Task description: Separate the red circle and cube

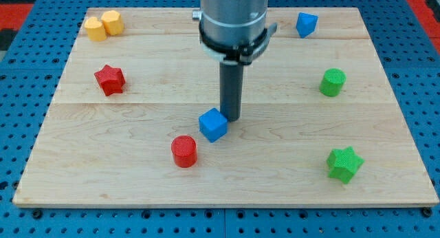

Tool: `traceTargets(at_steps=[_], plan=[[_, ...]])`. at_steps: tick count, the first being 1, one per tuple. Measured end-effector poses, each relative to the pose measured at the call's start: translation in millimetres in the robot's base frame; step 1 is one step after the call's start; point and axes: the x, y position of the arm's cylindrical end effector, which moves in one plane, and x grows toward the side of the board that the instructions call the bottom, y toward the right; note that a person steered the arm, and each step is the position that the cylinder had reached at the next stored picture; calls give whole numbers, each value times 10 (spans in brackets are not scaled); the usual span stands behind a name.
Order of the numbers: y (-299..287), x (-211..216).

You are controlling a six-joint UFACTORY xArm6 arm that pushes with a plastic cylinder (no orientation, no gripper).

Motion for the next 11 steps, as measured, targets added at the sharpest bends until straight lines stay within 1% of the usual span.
traceTargets(at_steps=[1, 2, 3, 4, 5, 6, 7, 8, 9, 10, 11], plan=[[268, 380], [35, 713], [-308, 733], [-344, 873], [-422, 821], [-422, 498], [-416, 775], [-519, 565], [-504, -50], [-504, -434], [-413, -434]])
